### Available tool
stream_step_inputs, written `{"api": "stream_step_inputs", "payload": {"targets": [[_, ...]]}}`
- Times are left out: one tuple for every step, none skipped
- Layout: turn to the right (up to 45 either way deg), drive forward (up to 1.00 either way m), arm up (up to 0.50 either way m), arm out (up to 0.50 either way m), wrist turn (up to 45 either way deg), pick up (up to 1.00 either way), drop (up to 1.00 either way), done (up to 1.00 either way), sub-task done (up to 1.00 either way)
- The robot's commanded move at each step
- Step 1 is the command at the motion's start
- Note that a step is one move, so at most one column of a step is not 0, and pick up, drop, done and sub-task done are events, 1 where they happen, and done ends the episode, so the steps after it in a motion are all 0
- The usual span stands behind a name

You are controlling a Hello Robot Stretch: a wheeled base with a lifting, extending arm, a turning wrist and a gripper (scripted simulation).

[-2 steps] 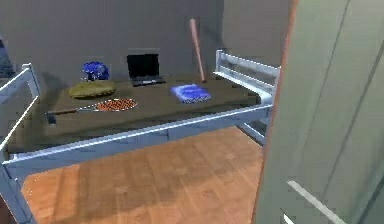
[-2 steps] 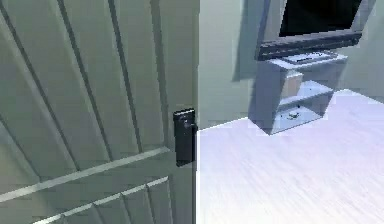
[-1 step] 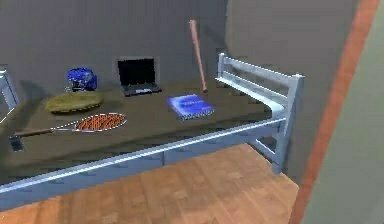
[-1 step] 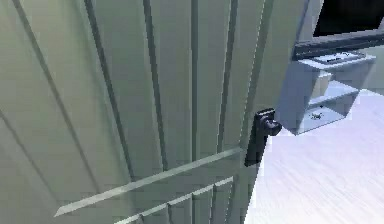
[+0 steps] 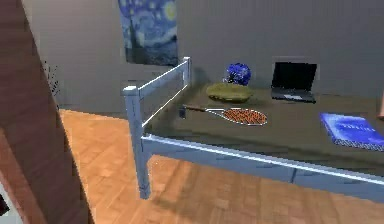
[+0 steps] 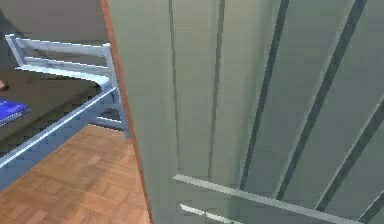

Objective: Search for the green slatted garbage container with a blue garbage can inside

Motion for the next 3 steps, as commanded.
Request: {"api": "stream_step_inputs", "payload": {"targets": [[0.0,0.8,0.0,0.0,0.0,0.0,0.0,0.0,0.0],[-45.0,0.0,0.0,0.0,0.0,0.0,0.0,0.0,0.0],[-36.0,0.0,0.0,0.0,0.0,0.0,0.0,0.0,0.0]]}}
